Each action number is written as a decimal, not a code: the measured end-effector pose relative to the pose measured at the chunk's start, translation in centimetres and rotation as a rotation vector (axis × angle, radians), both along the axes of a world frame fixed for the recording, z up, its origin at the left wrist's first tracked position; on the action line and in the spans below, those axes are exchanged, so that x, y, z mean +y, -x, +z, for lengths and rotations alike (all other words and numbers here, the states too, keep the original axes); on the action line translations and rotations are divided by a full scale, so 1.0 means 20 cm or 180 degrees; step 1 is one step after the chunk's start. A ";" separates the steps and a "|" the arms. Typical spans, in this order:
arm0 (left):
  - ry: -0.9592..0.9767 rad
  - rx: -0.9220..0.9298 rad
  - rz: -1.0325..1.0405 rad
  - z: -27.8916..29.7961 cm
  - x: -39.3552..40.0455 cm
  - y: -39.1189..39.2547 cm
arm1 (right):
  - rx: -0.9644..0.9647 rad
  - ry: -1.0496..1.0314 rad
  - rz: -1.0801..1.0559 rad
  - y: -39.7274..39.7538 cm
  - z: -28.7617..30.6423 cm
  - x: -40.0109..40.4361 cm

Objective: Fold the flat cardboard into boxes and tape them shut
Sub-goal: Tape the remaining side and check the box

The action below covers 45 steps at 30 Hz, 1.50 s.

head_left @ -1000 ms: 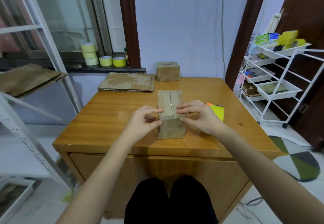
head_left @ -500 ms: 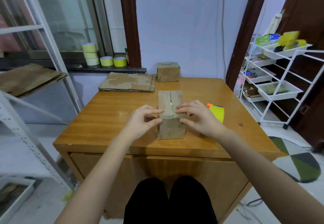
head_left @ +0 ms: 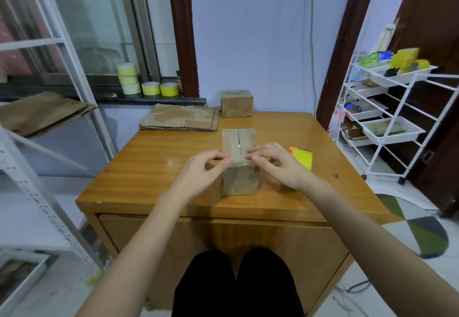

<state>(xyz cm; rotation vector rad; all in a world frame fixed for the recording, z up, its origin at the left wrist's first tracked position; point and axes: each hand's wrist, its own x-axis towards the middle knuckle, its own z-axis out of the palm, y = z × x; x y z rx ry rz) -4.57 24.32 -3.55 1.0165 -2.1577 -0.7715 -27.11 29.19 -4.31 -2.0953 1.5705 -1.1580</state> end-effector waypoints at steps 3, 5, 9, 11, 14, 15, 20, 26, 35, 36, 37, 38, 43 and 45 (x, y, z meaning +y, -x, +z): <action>0.0126 -0.0088 0.0146 0.03 0.01 0.04 | 0.0057 0.0135 -0.0173 -0.02 0.01 -0.03; 0.0338 -0.0177 0.0202 0.01 -0.01 0.04 | 0.0188 0.0358 -0.0160 -0.01 -0.02 -0.03; 0.0897 -0.0321 0.0139 -0.07 -0.01 0.03 | 0.0977 0.0886 -0.0097 0.02 -0.12 -0.01; 0.1314 -0.0506 0.0162 -0.11 0.00 0.04 | 0.1038 0.0967 -0.0134 0.00 -0.15 -0.01; 0.1653 -0.0770 0.0348 -0.14 0.03 0.07 | 0.0749 0.0976 -0.0253 -0.03 -0.15 0.00; 0.1609 -0.0827 0.0406 -0.15 0.04 0.08 | 0.0650 0.0953 -0.0320 -0.05 -0.15 0.00; 0.1311 -0.0867 0.0576 -0.15 0.07 0.11 | 0.0143 0.0965 -0.0588 -0.12 -0.15 -0.02; 0.1298 -0.0707 0.0485 -0.12 0.04 0.10 | 0.0044 0.0917 -0.0330 -0.09 -0.15 -0.04; 0.0896 -0.0657 0.0174 -0.09 0.03 0.05 | -0.0144 0.0584 -0.0018 -0.03 -0.13 -0.02; 0.0820 -0.0629 0.0138 -0.09 0.03 0.04 | -0.0151 0.0527 -0.0003 -0.03 -0.13 -0.02; 0.0740 -0.0596 0.0104 -0.08 0.03 0.03 | -0.0181 0.0459 0.0021 -0.03 -0.12 -0.01; 0.0659 -0.0568 0.0070 -0.07 0.03 0.02 | -0.0241 0.0380 0.0052 -0.03 -0.12 -0.01; 0.0369 -0.0560 0.0045 -0.04 0.05 0.02 | -0.0288 0.0137 0.0062 -0.03 -0.08 0.01; 0.0446 -0.0566 0.0155 -0.03 0.05 0.04 | -0.0156 0.0239 -0.0011 -0.02 -0.08 0.00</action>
